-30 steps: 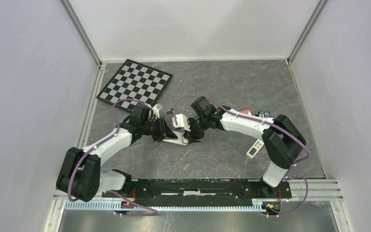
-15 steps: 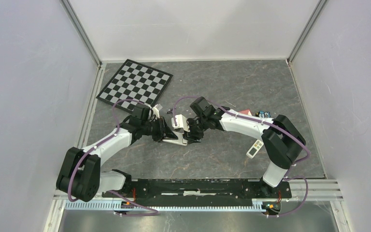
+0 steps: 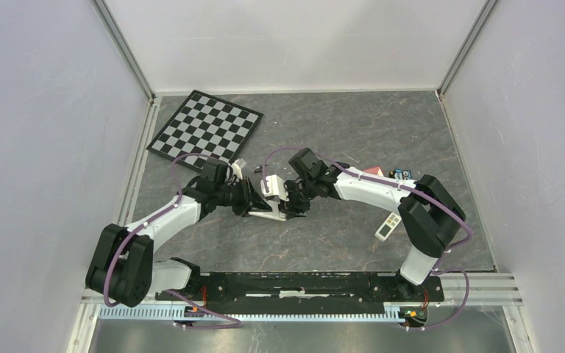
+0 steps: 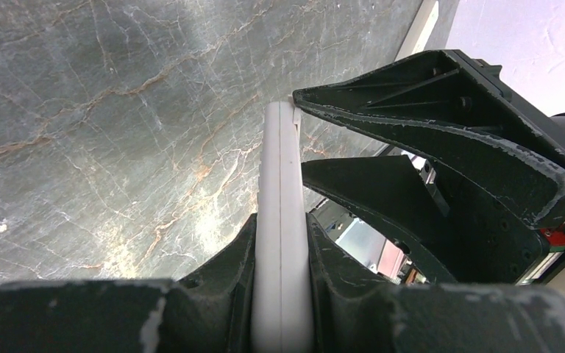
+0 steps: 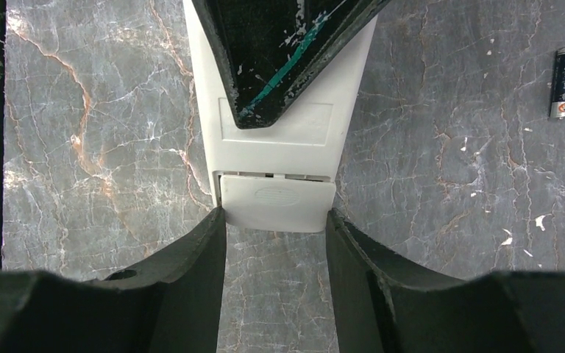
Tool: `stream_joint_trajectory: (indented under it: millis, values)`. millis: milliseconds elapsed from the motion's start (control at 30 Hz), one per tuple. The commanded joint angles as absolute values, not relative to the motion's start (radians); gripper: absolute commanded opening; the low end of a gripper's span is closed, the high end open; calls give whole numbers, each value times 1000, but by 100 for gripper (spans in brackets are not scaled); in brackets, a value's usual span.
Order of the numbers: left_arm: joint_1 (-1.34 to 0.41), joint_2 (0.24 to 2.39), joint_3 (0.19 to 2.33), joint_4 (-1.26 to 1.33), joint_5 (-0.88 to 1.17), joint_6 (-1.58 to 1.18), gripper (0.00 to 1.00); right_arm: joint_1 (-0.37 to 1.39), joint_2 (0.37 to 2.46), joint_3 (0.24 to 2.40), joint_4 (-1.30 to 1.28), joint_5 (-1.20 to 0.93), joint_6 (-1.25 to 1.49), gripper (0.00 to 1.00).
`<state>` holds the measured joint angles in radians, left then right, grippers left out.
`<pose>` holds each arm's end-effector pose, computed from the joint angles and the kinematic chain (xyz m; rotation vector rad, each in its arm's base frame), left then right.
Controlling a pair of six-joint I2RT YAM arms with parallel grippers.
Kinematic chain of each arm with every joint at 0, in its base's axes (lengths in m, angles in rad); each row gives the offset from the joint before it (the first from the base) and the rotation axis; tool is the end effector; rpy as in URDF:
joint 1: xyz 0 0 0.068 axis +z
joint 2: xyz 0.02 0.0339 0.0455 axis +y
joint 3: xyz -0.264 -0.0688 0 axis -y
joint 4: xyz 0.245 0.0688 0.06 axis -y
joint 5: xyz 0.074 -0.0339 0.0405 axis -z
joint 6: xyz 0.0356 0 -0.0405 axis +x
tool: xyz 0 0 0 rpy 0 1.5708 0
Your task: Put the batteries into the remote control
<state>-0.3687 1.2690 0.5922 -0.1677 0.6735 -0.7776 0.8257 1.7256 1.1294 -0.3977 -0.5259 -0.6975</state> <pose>0.2137 -0.1064 0.1828 -0.1882 2.6027 -1.2939 0.2271 0.2725 0.1986 -1.8771 1.6782 0.7219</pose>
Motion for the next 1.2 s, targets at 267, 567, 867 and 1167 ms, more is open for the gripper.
stream_joint_trajectory:
  millis: [267,567,867,1167]
  values:
    - [-374,1202,525,68,805,-881,2,858,1711,1188,-400,-561,-711,41]
    - [-374,1121,462,202,825,-940,2,876,1694,1226,-505,-542,-746,43]
    - [-373,1020,389,339,804,-1002,2,905,1653,1268,-584,-495,-765,47]
    - [-374,971,347,425,801,-1019,2,936,1649,1332,-677,-451,-793,51]
